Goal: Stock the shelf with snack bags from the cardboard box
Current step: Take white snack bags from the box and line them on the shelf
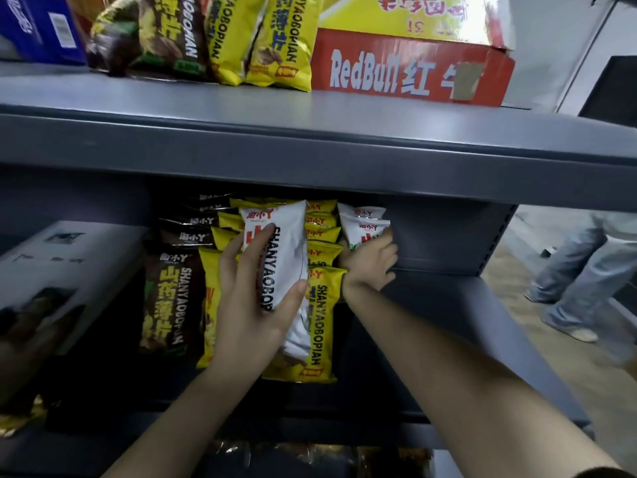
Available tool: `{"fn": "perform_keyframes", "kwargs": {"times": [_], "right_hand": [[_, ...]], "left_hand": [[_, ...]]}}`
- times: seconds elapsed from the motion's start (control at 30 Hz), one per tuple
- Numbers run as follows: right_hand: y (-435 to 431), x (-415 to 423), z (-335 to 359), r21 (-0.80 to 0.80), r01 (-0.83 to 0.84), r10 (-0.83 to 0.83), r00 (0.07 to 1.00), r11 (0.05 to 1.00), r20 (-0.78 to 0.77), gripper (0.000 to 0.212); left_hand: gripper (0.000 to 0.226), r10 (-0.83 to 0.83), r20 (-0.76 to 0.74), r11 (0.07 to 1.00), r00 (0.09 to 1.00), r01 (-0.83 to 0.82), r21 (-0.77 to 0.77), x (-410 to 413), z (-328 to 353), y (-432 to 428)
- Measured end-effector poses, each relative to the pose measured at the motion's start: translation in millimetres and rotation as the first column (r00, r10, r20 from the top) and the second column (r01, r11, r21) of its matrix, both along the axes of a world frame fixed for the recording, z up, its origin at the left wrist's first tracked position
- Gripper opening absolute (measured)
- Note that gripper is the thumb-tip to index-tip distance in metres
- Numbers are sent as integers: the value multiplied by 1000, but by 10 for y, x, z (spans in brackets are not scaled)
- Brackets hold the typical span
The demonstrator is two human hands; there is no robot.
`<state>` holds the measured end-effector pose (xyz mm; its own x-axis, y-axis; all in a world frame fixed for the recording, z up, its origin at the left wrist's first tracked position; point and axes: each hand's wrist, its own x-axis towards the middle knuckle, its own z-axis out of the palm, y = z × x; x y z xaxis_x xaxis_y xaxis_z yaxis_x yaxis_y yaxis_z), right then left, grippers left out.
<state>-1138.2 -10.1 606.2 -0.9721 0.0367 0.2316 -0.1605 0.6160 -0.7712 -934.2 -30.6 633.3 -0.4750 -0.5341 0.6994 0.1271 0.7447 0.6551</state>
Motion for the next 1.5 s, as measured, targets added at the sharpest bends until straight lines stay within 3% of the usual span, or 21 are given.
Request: {"fn": "perform_keyframes", "kwargs": {"times": [0.23,0.33,0.4,0.47,0.53,0.57,0.63,0.73,0.8,1.0,1.13,1.2,1.33,1.4,1.43,1.5], "right_hand": [[-201,-62,-111,64,50,-49,999,997,-19,80],[-215,-79,-81,5,85,-84,996,996,-15,72],[-186,-111,-68,-35,0,1,999,999,44,69],[-67,-132,-72,6,-137,137,990,991,45,82],[162,-143,-96,163,-326,344,934,931,-98,104],[273,-150,-112,299,-378,446,870,876,-208,104],[491,-188,-126,585,-347,605,725,733,-328,100],[641,-305,-134,832,-236,735,623,503,-267,105],[638,-375,-156,885,-185,753,615,426,-234,107],[555,-447,-263,888,-198,714,675,415,-184,95],[532,-402,-203,908,-217,711,693,359,-116,94],[583,-330,-113,888,-252,722,681,385,-120,88],[864,-47,45,684,-299,645,693,665,-323,74],[1035,114,90,498,-458,655,666,736,-357,55],[1117,209,133,358,-583,683,651,729,-330,44],[1271,455,260,-13,-783,766,612,622,-196,31]], "left_hand": [[64,-12,-5,1000,1000,12,-19,40,-45,-157],[65,-12,-7,1000,1000,12,4,42,-69,-192],[66,-17,-7,1000,1000,17,23,43,-86,-188],[66,-21,5,999,1000,21,33,43,-97,-167],[66,-35,19,999,999,34,34,43,-99,-139],[65,-41,22,999,999,40,30,41,-98,-127],[64,-56,26,998,998,55,41,28,-89,-99],[64,-72,43,995,996,68,75,-3,-90,-36],[65,-84,56,993,995,80,84,-18,-100,7],[68,-106,77,993,991,101,61,22,-109,53],[68,-80,94,996,992,76,46,61,-100,74],[66,-59,100,998,993,55,41,74,-96,95],[59,-14,66,1000,998,13,14,62,-5,199],[64,25,13,999,1000,-24,-32,-9,26,278],[66,45,-10,998,999,-45,-33,-59,33,329],[75,75,-20,997,997,-75,35,-163,49,449]]}}
